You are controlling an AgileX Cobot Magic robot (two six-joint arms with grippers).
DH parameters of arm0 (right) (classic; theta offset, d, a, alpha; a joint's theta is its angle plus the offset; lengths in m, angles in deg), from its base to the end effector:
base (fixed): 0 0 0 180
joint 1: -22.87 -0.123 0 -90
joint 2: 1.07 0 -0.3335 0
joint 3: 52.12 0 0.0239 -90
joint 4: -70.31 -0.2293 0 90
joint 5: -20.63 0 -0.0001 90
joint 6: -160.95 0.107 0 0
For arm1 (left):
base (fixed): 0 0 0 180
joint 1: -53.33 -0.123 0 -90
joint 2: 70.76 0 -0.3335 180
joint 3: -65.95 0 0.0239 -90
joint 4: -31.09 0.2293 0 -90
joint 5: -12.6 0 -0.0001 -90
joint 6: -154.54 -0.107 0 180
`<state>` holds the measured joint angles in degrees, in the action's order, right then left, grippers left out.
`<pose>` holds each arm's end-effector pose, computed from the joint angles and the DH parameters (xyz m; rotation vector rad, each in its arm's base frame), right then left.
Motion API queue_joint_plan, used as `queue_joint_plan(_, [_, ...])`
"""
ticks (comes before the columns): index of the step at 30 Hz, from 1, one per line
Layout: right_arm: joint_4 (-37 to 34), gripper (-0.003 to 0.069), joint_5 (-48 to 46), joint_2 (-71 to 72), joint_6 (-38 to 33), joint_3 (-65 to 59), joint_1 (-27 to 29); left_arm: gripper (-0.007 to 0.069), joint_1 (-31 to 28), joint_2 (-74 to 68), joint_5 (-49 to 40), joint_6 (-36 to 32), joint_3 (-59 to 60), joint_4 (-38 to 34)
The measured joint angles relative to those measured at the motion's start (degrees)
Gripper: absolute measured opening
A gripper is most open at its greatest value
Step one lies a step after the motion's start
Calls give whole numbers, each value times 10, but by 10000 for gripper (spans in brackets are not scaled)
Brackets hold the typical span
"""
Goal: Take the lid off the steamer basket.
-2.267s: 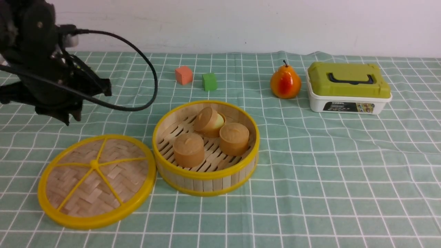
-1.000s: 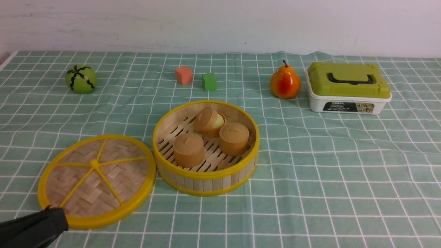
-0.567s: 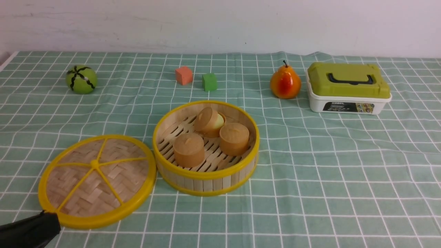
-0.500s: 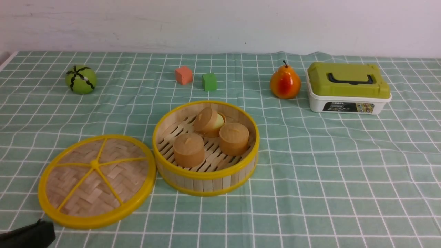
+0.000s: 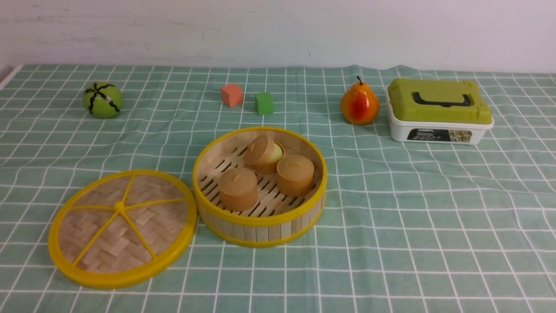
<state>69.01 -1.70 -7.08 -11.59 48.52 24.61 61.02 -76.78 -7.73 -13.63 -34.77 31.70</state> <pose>-0.0031 0.0010 0.1676 0.1646 1.8734 0.0910 -0.0020 0.0007 0.1717 -0.0602 1.8487 -0.2276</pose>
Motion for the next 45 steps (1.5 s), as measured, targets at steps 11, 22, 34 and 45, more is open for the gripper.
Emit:
queue_joint_plan(11, [0,241,0,0,0,0,0,-1,-20,0,-15,47,7,-1])
queue_joint_plan(22, [0,241,0,0,0,0,0,6,-20,0,-18,48,7,-2])
queue_joint_plan(34, [0,241,0,0,0,0,0,19,-20,0,-19,49,7,-2])
queue_joint_plan(45, [0,241,0,0,0,0,0,30,-20,0,-21,49,7,-2])
